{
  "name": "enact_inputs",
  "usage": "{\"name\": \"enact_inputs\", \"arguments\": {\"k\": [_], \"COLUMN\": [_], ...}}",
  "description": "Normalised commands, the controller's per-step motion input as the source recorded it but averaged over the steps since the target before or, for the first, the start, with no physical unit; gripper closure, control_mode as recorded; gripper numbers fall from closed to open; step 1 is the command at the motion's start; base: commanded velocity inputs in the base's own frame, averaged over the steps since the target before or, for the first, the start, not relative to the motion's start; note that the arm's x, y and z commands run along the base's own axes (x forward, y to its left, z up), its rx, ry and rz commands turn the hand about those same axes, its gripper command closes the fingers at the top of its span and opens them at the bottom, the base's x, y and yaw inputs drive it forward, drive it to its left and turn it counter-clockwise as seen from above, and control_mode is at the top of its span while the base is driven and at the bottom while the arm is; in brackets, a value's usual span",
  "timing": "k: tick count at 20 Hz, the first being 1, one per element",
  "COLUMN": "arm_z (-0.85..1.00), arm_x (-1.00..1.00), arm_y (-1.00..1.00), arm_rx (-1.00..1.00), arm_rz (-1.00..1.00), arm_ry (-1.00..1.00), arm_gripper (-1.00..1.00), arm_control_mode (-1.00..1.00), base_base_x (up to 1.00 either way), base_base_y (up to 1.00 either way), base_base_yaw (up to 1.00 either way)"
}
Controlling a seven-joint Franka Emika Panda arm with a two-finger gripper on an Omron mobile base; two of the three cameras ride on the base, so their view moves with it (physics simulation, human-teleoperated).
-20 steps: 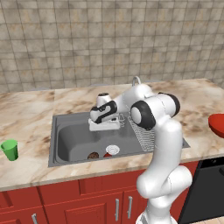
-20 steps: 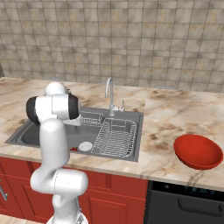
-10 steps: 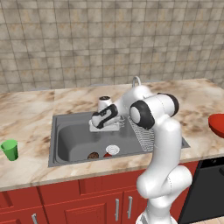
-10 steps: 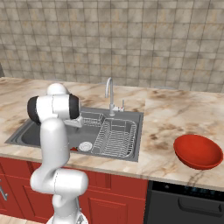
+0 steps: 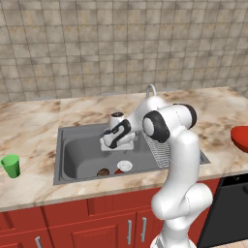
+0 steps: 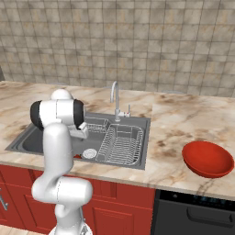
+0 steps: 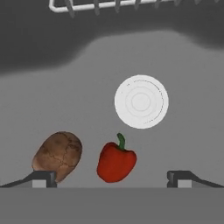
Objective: Remove the bell pepper and potato from the sink. Then move the bowl and cup from the counter to the sink for washing.
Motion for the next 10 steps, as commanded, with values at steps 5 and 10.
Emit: {"name": "enact_inputs", "arguments": {"k": [5,10], "arm_z": [-0.14,-0.13], "arm_x": [-0.09,-0.11], "arm_y": [0.00,0.00], "arm_rx": [0.00,0.00], "arm_rz": [0.00,0.00], "arm_ry": [0.00,0.00], "arm_gripper": [-1.00,-1.00], "arm_control_mode": [-1.00,-1.00], "base_base_x": [0.00,0.00], "base_base_y": [0.00,0.00], "base_base_yaw": [0.00,0.00]}}
